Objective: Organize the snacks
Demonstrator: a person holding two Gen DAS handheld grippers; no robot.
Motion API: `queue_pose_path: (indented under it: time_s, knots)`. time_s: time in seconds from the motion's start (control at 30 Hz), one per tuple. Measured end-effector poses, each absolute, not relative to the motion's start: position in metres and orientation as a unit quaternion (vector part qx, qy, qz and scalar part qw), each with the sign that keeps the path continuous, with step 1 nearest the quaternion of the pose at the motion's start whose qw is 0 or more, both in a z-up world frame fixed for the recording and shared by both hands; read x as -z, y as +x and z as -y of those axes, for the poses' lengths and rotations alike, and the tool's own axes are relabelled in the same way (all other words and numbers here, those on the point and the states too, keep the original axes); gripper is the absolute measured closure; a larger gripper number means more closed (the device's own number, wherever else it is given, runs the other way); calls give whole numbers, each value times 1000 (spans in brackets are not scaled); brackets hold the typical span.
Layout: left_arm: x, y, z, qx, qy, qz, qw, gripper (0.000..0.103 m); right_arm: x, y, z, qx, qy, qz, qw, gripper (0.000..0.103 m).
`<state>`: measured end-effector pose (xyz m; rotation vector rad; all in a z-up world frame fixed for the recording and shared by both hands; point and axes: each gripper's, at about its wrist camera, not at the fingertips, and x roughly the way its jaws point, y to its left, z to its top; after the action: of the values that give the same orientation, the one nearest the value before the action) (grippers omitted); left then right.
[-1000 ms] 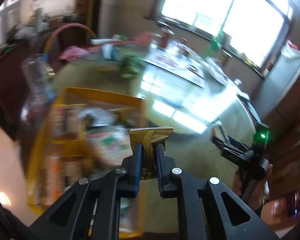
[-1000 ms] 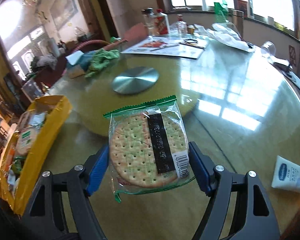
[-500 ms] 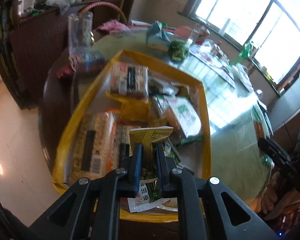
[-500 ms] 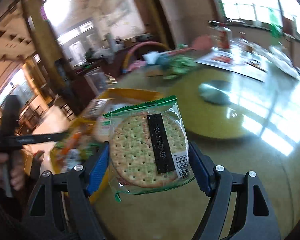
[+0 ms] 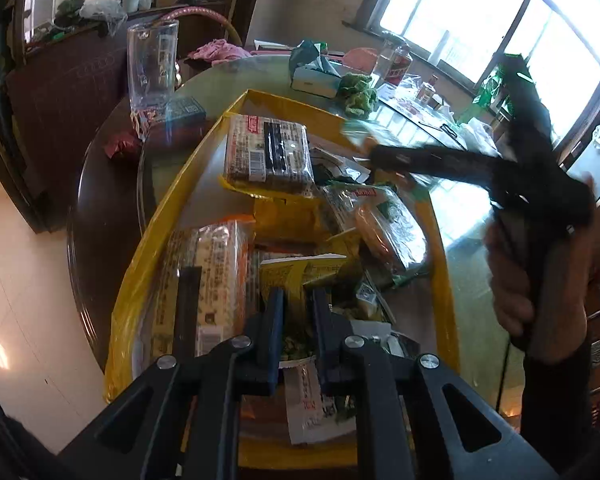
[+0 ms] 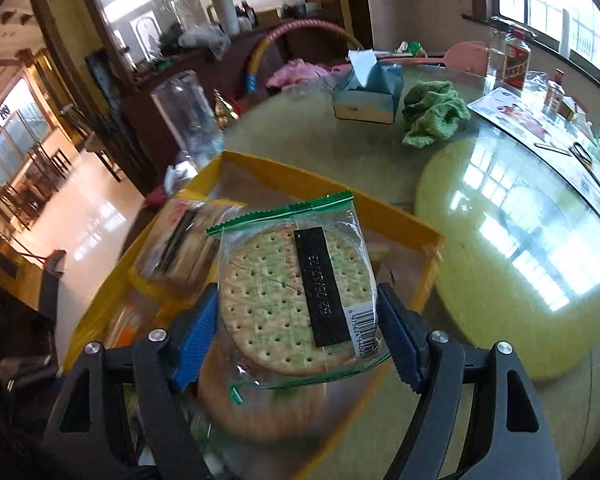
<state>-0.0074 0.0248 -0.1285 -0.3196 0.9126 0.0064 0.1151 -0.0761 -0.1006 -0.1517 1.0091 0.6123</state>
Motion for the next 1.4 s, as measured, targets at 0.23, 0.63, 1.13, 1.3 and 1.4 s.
queue_pose_path:
  time_s: [0.23, 0.63, 1.13, 1.3, 1.4]
  knots:
    - [133, -7, -28, -5, -163, -435, 886, 47, 122, 139, 57, -257, -73, -478, 837, 21]
    - [101, -53, 8, -51, -124, -329, 935, 25, 56, 68, 137, -316, 89, -417, 848, 15]
    - [89, -112, 33, -135, -73, -326, 933, 25, 67, -82, 181, -278, 83, -393, 873, 15]
    - [87, -129, 40, -158, -29, -325, 932, 24, 64, -104, 176, -255, 66, -389, 883, 15]
    - [84, -136, 41, -166, -19, -318, 933, 24, 62, -111, 176, -257, 70, -395, 879, 15]
